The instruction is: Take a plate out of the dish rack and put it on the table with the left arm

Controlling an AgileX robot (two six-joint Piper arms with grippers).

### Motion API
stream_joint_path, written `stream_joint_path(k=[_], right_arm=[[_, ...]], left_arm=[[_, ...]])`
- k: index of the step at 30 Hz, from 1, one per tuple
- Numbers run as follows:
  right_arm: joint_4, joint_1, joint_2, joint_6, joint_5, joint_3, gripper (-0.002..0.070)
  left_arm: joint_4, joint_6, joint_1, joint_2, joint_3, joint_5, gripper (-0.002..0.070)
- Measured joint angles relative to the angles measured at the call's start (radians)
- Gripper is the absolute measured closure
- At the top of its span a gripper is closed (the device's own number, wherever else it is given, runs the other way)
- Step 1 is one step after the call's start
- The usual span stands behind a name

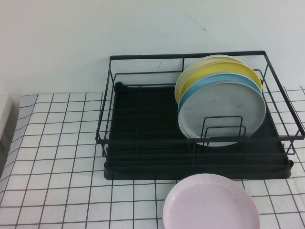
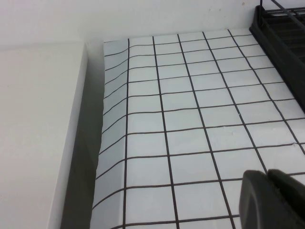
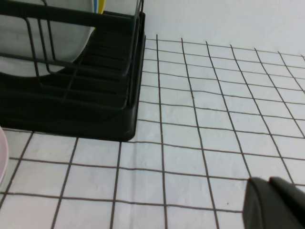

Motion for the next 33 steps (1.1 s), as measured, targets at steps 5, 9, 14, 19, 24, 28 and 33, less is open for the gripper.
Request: stream_joint_path(k=[5,9,14,19,24,28,33], right_arm=[[0.000,0.000,0.000,0.000,0.000,0.000,0.0679],[0.000,0.000,0.000,0.000,0.000,0.000,0.0679],[0.000,0.000,0.000,0.000,0.000,0.000,0.0679],[0.000,0.000,0.000,0.000,0.000,0.000,0.0679],[0.000,0.000,0.000,-0.014,0.000,0.000,0.0679],[0.000,0.000,0.000,-0.017,0.000,0.000,0.0679],[0.000,0.000,0.000,-0.019,0.000,0.000,0.0679]], left_arm=[[0.000,0.000,0.000,0.000,0.000,0.000,0.0678],[0.000,0.000,0.000,0.000,0.000,0.000,0.0678],[0.000,0.000,0.000,0.000,0.000,0.000,0.0678],[0.000,0.000,0.000,0.000,0.000,0.000,0.0678],[0.000,0.000,0.000,0.000,0.000,0.000,0.0678],[0.000,0.002,0.000,0.000,0.000,0.000,0.0678],[0.000,0.002,0.000,0.000,0.000,0.000,0.0678]])
